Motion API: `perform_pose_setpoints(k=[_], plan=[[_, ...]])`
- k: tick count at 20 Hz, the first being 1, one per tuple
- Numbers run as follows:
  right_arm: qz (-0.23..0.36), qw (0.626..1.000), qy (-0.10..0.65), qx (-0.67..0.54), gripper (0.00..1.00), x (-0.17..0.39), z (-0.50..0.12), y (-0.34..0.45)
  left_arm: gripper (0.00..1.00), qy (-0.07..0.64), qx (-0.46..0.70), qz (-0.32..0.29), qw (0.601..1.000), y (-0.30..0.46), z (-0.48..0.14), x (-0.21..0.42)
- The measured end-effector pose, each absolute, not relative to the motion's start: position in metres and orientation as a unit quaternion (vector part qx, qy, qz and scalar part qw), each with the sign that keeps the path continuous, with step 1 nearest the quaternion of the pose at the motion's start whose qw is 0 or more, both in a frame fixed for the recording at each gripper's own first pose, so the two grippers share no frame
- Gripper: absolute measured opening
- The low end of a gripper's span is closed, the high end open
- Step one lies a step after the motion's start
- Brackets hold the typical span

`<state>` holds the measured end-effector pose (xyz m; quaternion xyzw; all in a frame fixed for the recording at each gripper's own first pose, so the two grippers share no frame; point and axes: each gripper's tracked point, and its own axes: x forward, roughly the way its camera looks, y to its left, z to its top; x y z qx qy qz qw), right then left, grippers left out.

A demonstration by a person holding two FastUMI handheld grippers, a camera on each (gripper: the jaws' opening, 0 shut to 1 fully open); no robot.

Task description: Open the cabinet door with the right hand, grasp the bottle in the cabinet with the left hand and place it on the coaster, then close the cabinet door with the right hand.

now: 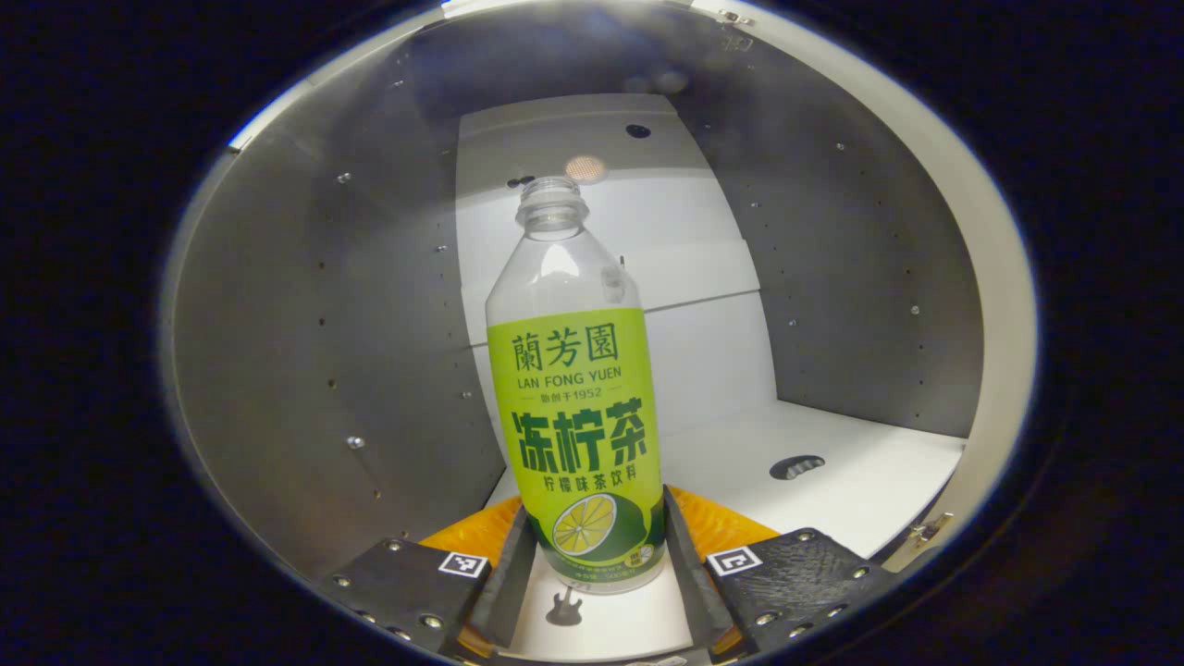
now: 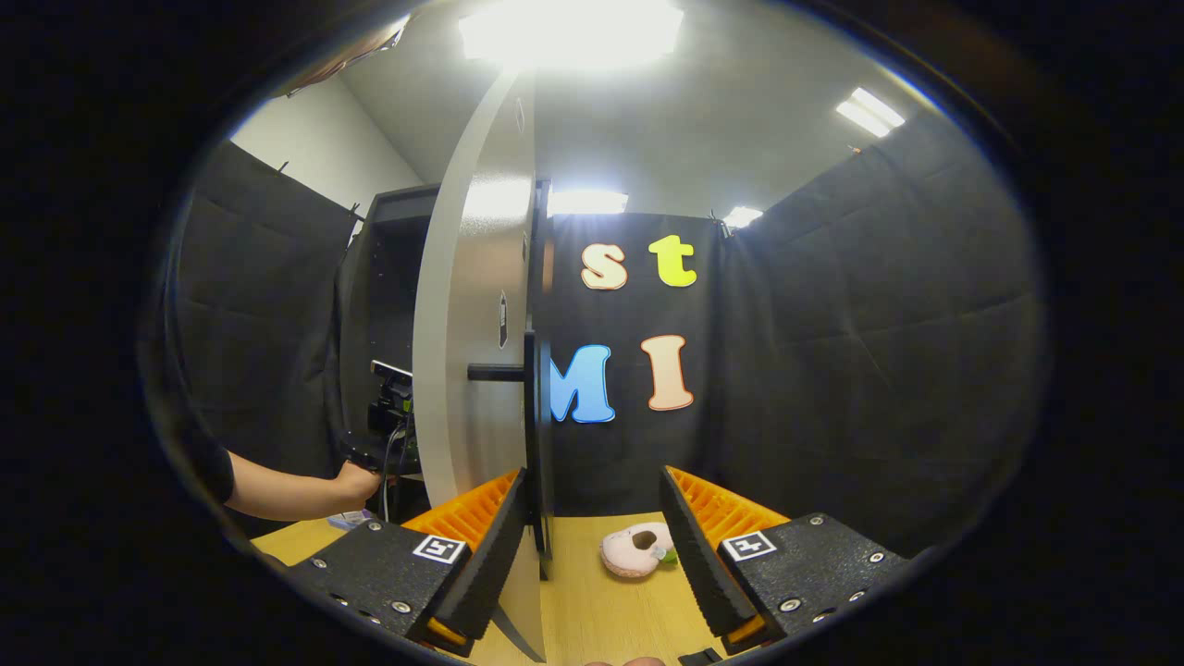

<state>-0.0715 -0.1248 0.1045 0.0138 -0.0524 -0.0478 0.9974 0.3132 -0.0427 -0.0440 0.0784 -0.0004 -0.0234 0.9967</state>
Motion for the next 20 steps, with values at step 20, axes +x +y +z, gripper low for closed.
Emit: perform_pose_setpoints(k=[20], plan=[[0.097,0.994,-0.037,0.02,0.95,-0.091,0.017,-0.154,0.69,-0.031,0.072,0.098,0.992,-0.033,-0.079,0.259]])
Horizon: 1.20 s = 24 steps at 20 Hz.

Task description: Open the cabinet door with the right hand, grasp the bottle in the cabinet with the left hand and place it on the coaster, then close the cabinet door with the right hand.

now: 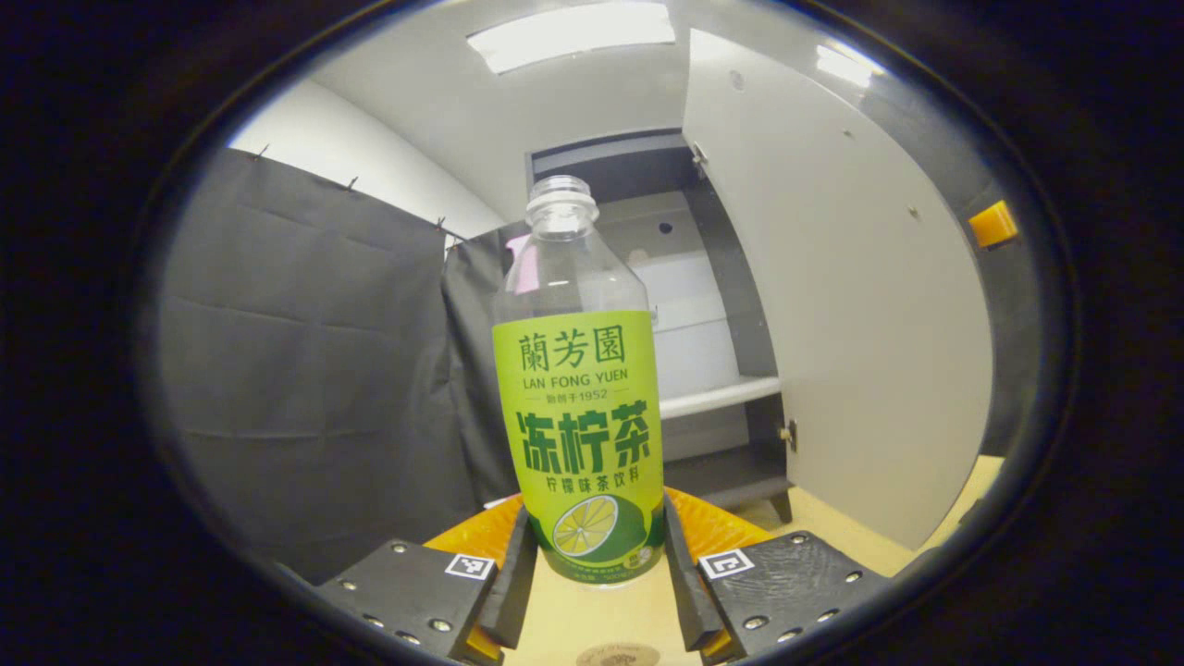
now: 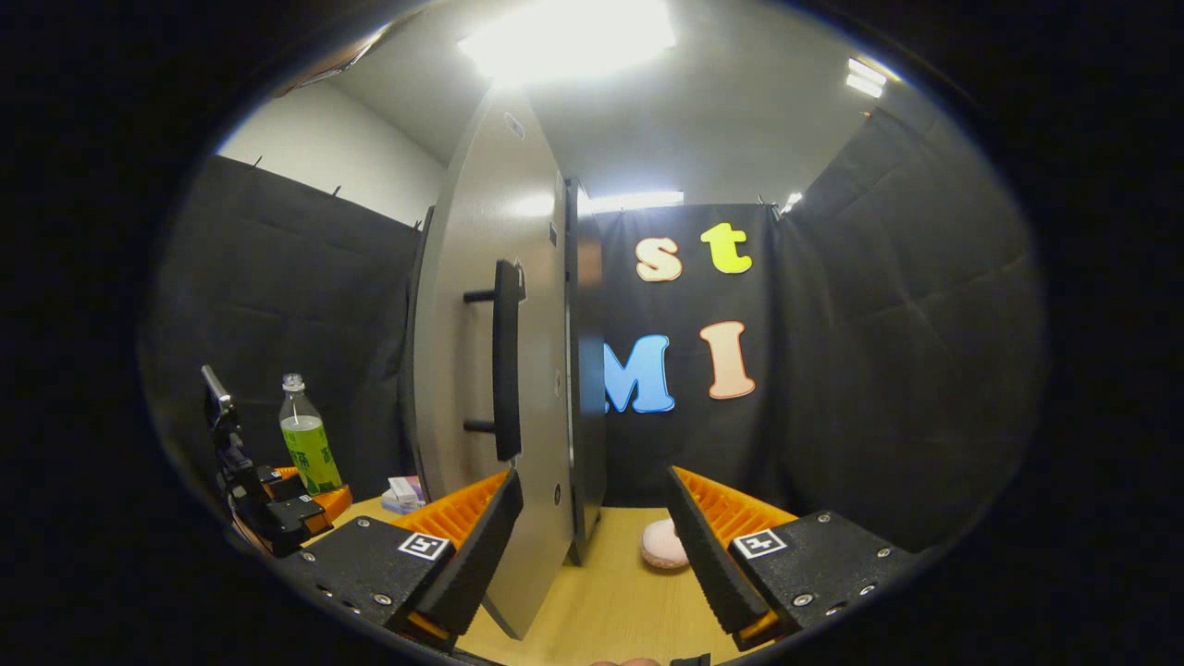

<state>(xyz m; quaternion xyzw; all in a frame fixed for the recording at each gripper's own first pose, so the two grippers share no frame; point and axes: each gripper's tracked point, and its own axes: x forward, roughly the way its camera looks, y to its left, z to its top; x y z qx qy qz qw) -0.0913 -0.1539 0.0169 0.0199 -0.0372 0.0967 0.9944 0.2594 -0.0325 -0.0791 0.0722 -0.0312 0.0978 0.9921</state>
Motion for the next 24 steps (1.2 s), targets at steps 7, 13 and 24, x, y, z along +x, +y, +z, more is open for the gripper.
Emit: perform_pose_setpoints(k=[7,13,24], plan=[[0.093,0.99,0.102,-0.019,0.96,-0.103,-0.119,-0.149,0.6,-0.01,0.033,0.125,0.992,0.035,-0.138,0.4],[0.121,0.972,0.186,-0.075,0.96,-0.131,-0.183,-0.132,0.7,0.02,0.023,0.125,0.992,0.089,-0.136,0.491],[0.129,0.968,0.202,-0.08,0.96,-0.129,-0.202,-0.101,0.66,0.02,0.038,0.114,0.993,0.092,-0.165,0.487]])
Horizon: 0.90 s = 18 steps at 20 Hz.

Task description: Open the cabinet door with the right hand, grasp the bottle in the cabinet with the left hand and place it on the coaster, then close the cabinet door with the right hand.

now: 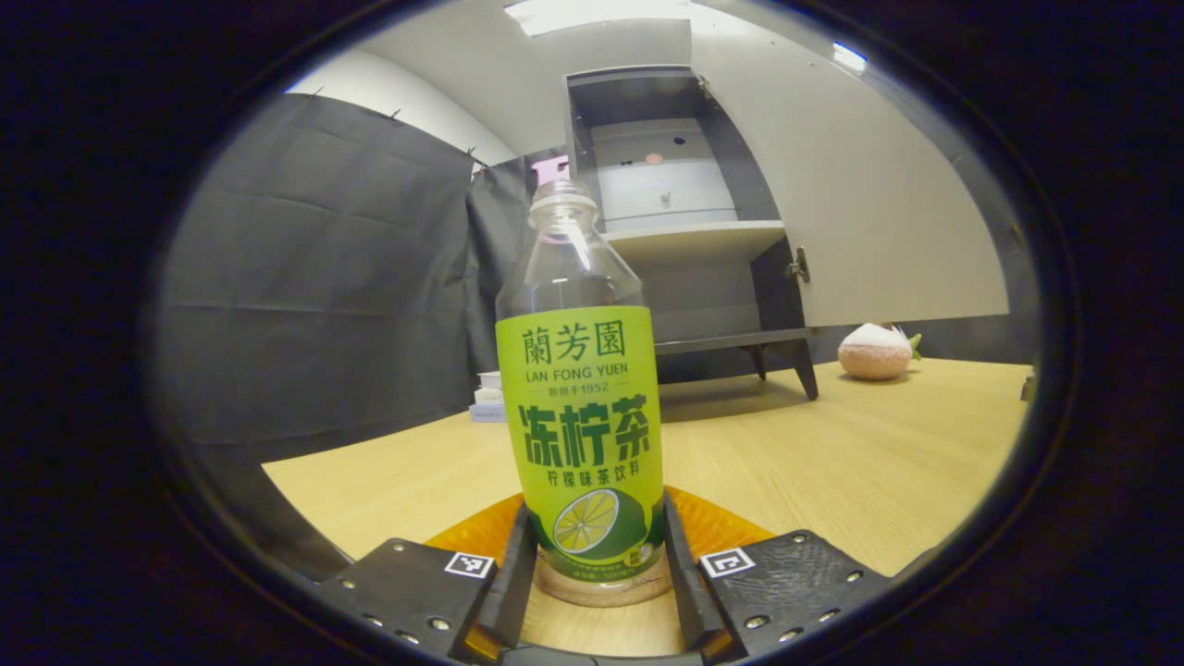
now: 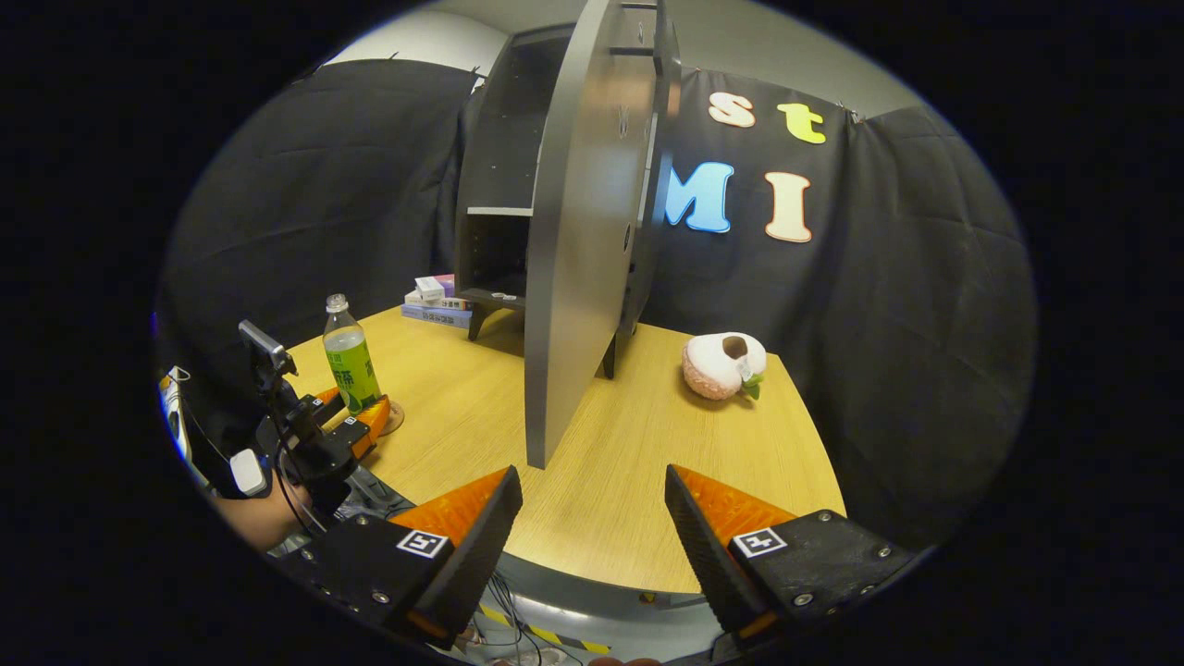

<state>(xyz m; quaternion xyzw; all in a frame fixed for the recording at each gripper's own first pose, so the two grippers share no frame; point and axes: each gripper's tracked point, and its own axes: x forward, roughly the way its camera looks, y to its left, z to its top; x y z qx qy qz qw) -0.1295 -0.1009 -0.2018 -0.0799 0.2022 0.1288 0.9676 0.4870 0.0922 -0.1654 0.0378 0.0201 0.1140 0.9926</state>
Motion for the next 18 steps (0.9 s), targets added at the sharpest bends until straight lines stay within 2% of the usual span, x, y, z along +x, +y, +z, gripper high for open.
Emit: perform_pose_setpoints(k=[2,3,4,7,8,10,16,17,18], plan=[[0.131,0.966,0.211,-0.074,0.96,-0.13,-0.209,-0.098,0.7,0.015,0.044,0.115,0.992,0.09,-0.164,0.483],[0.131,0.965,0.212,-0.074,0.96,-0.129,-0.21,-0.097,0.66,0.014,0.039,0.119,0.992,0.091,-0.166,0.481],[0.132,0.965,0.213,-0.075,0.96,-0.129,-0.211,-0.097,0.72,0.013,0.035,0.122,0.992,0.092,-0.166,0.479],[0.131,0.965,0.216,-0.074,0.96,-0.13,-0.216,-0.099,0.71,0.015,0.029,0.126,0.992,0.094,-0.169,0.479],[0.132,0.964,0.219,-0.072,0.96,-0.131,-0.219,-0.098,0.79,0.013,0.025,0.133,0.991,0.098,-0.168,0.477],[0.133,0.963,0.226,-0.071,0.96,-0.134,-0.223,-0.098,0.83,0.01,0.015,0.135,0.991,0.104,-0.168,0.475],[0.135,0.963,0.223,-0.072,0.96,-0.14,-0.219,-0.098,0.83,0.007,0.001,0.113,0.994,0.093,-0.154,0.462],[0.133,0.963,0.225,-0.071,0.96,-0.14,-0.219,-0.098,0.87,0.007,-0.004,0.109,0.994,0.091,-0.15,0.459],[0.131,0.963,0.225,-0.07,0.96,-0.141,-0.216,-0.099,0.83,0.005,-0.004,0.106,0.994,0.09,-0.144,0.457]])
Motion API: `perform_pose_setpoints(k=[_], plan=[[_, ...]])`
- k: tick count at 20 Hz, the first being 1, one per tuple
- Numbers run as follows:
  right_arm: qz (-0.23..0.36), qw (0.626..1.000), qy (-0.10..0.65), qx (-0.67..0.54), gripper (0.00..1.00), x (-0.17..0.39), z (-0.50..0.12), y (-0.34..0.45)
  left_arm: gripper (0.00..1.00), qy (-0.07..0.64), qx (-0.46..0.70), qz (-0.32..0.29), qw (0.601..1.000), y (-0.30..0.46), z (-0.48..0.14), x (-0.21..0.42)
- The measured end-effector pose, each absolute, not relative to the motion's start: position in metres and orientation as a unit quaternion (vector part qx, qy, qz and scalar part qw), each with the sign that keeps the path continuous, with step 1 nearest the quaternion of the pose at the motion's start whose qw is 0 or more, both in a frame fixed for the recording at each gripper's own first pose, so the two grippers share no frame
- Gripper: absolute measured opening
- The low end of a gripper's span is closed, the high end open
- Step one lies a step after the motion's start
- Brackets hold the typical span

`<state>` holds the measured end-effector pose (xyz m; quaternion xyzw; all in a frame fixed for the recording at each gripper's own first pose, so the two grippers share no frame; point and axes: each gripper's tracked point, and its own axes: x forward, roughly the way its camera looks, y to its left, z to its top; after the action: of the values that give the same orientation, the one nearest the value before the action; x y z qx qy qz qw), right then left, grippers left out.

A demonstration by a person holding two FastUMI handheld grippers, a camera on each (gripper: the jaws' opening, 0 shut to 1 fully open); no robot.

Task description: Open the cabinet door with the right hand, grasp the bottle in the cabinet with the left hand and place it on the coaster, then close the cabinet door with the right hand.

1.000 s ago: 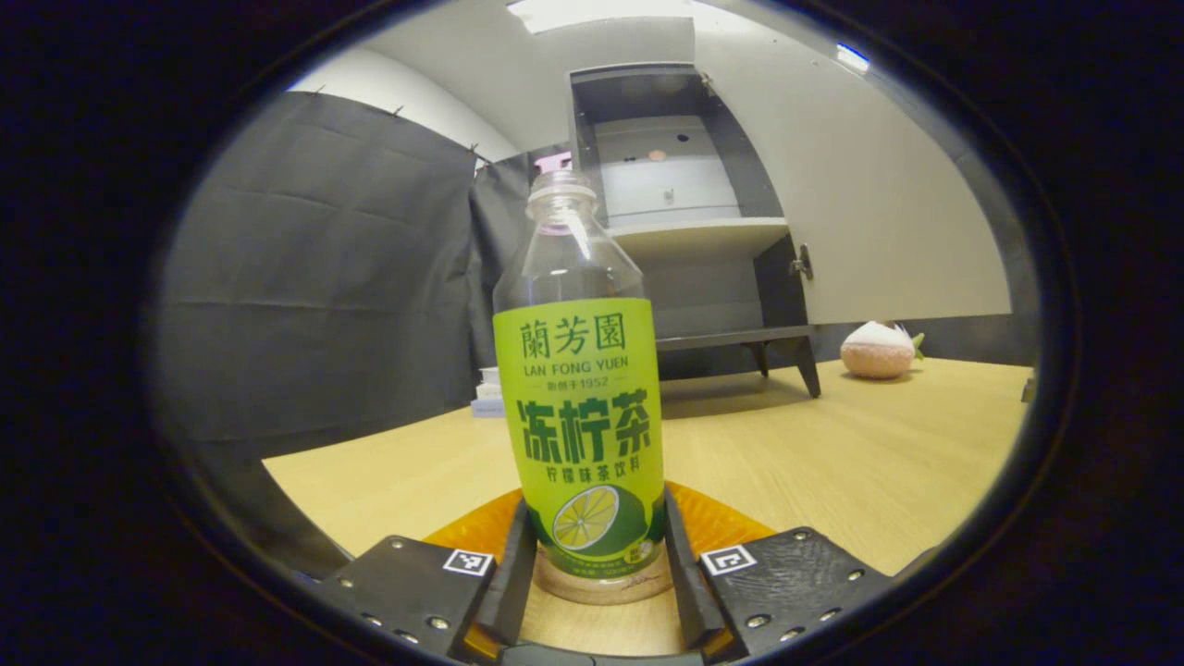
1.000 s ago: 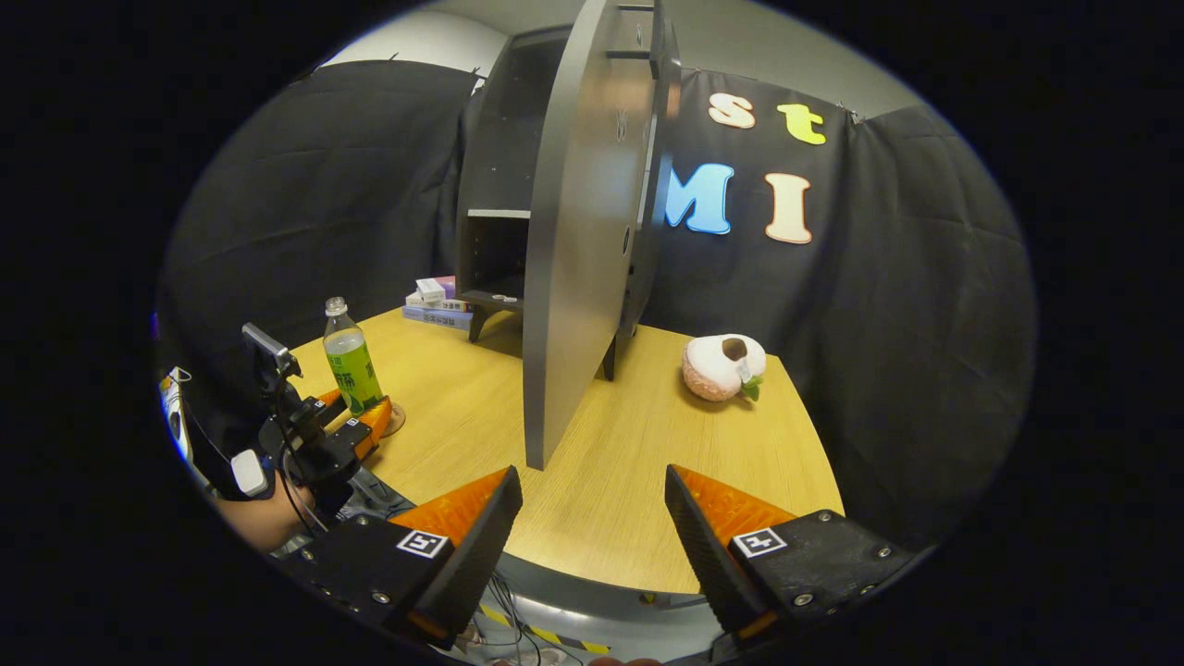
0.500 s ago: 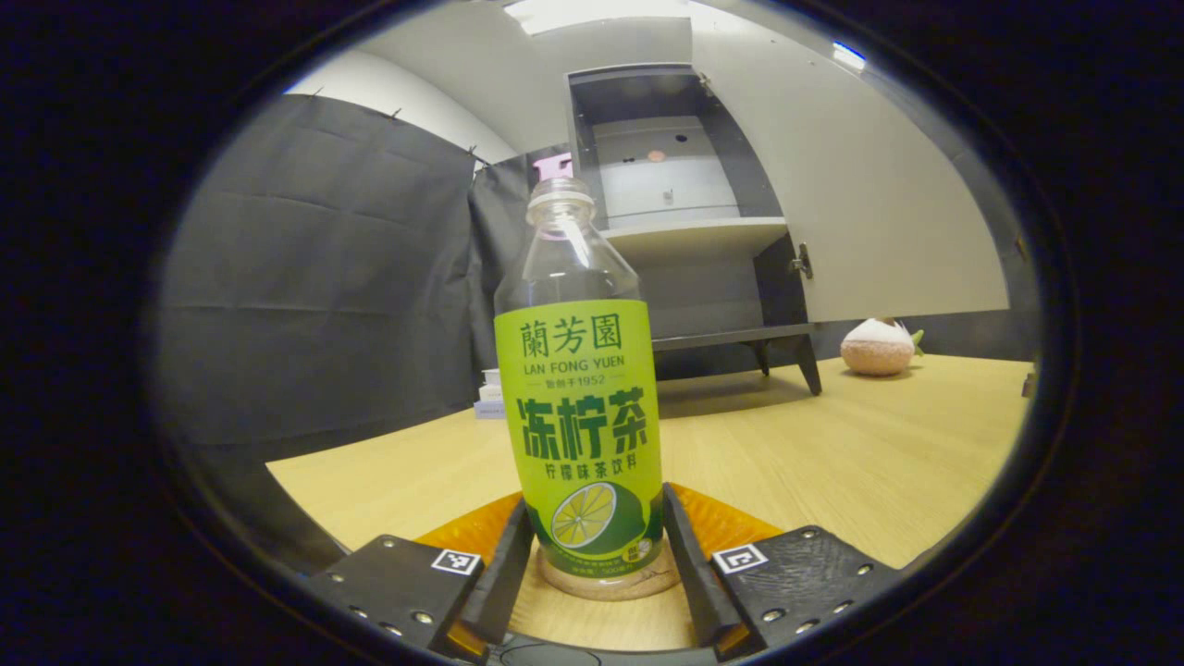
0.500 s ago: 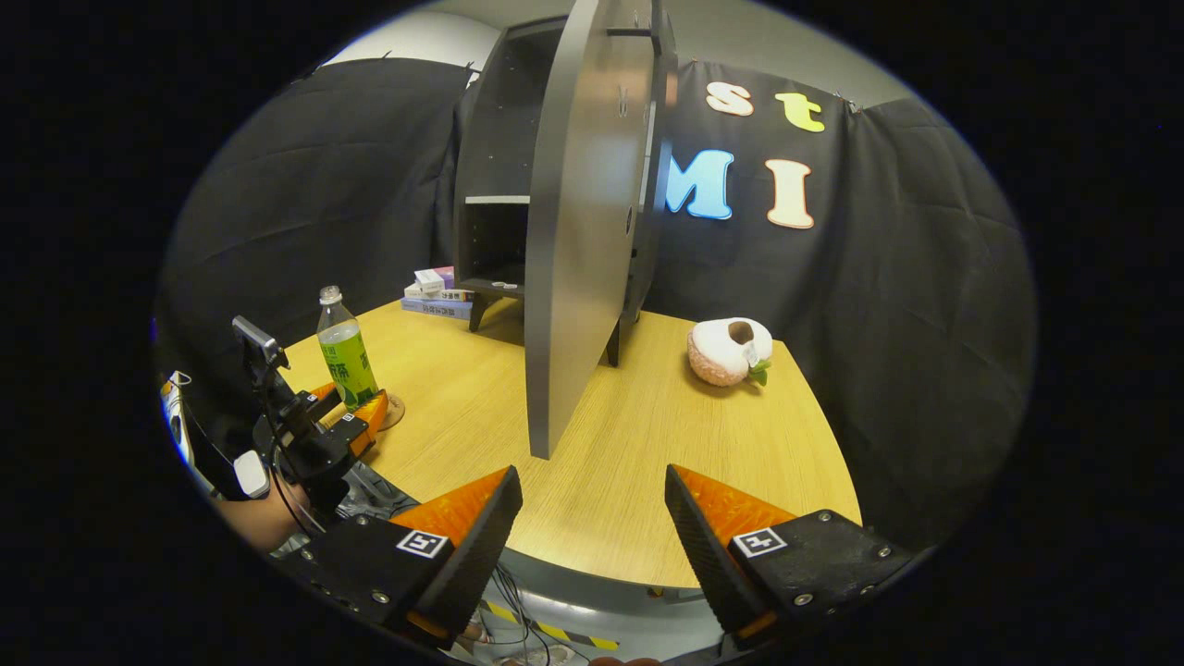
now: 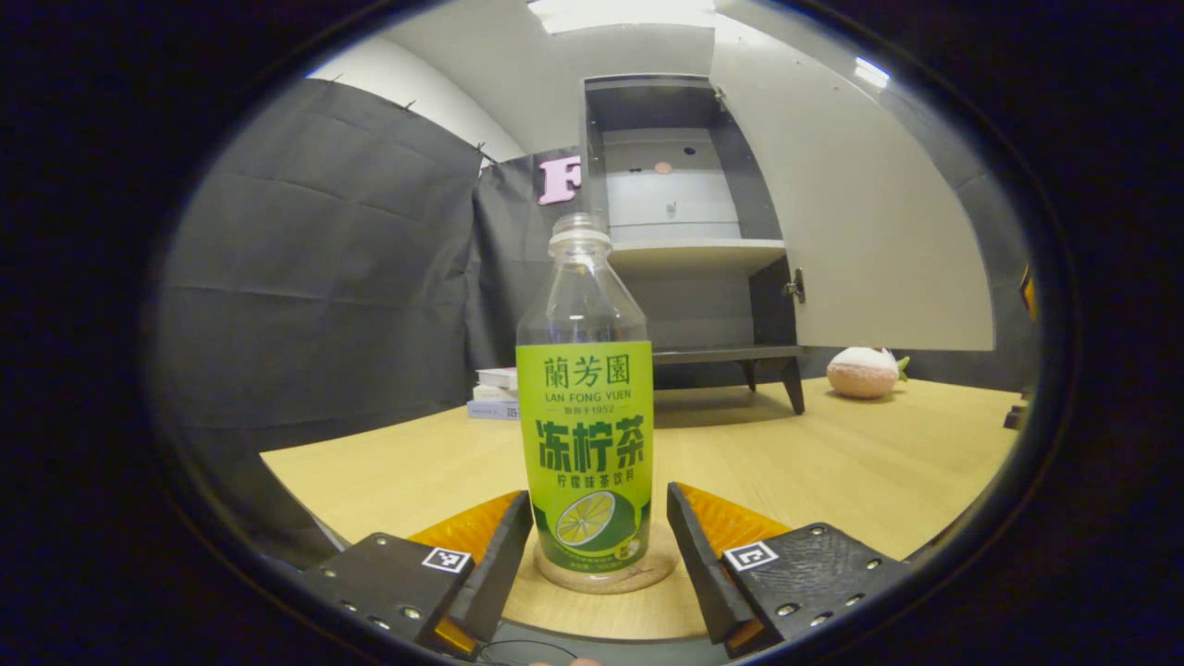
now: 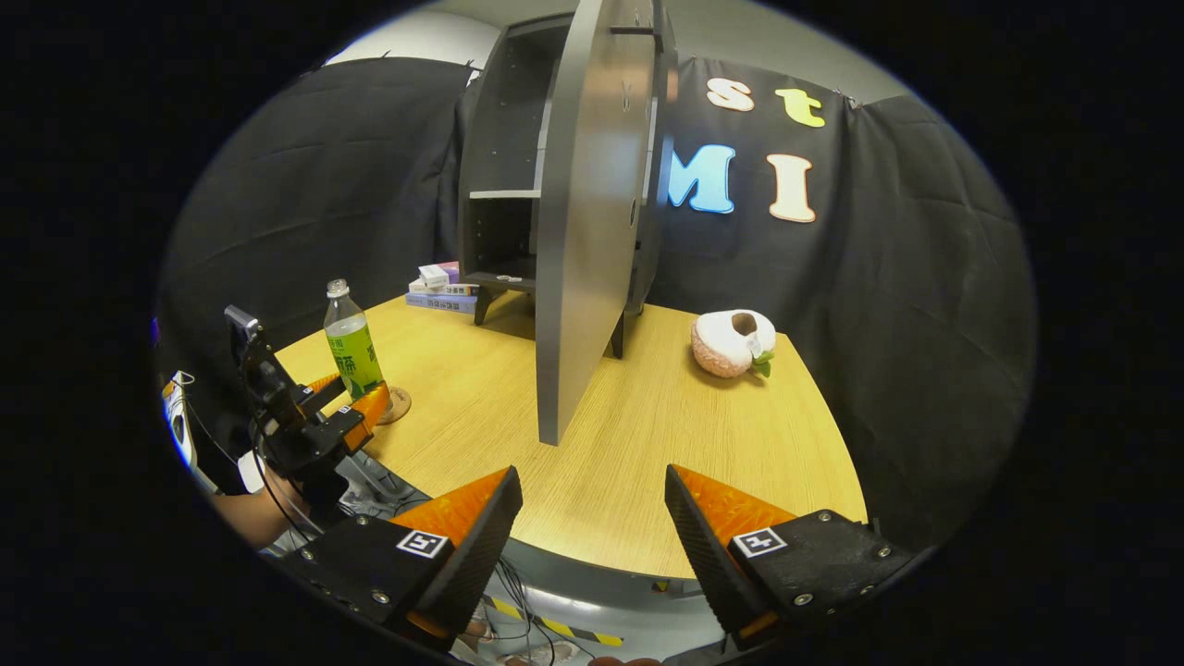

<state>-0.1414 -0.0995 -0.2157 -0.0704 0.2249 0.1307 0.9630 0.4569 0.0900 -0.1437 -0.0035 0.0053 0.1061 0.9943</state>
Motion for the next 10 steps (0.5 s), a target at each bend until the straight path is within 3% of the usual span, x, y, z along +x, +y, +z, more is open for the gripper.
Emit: perform_pose_setpoints(k=[2,3,5,6,10], plan=[[0.129,0.967,0.209,-0.066,0.96,-0.139,-0.201,-0.099,0.79,0.002,0.009,0.103,0.995,0.093,-0.128,0.451],[0.127,0.969,0.201,-0.068,0.96,-0.137,-0.195,-0.1,0.87,0.003,0.015,0.104,0.994,0.097,-0.121,0.447],[0.12,0.972,0.187,-0.073,0.96,-0.132,-0.184,-0.103,0.79,0.006,0.015,0.098,0.995,0.101,-0.103,0.437],[0.115,0.975,0.178,-0.074,0.96,-0.13,-0.175,-0.105,0.83,0.012,-0.002,0.08,0.997,0.096,-0.093,0.433],[0.106,0.984,0.129,-0.069,0.96,-0.121,-0.125,-0.111,0.84,0.013,-0.031,0.055,0.998,0.088,-0.01,0.398]])
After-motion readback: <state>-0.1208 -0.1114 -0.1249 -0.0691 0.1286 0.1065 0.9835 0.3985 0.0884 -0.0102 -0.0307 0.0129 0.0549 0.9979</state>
